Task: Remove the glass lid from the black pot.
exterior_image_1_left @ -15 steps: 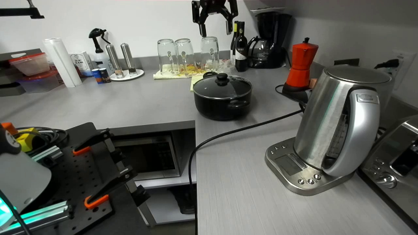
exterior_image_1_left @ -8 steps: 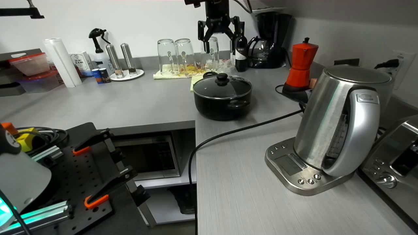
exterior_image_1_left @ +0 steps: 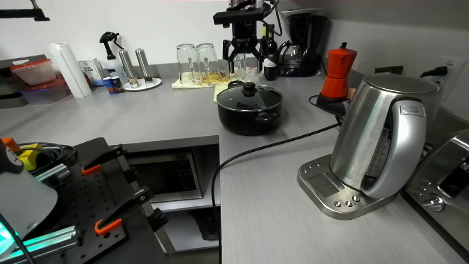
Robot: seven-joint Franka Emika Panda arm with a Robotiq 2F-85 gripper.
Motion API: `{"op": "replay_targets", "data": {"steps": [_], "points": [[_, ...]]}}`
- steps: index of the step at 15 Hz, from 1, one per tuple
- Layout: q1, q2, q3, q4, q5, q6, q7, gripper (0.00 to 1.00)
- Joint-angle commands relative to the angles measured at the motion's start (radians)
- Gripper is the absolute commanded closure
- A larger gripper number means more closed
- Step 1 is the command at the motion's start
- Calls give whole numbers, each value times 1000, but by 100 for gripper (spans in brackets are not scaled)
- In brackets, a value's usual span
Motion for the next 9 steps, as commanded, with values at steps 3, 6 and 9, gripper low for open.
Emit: {"op": "replay_targets", "data": {"steps": [3,6,9], "points": [[-11,74,29,65,3,13,-104,0],[-20,107,38,93,13,2,-146,0],[-26,135,39,118,9,-5,-171,0]]}}
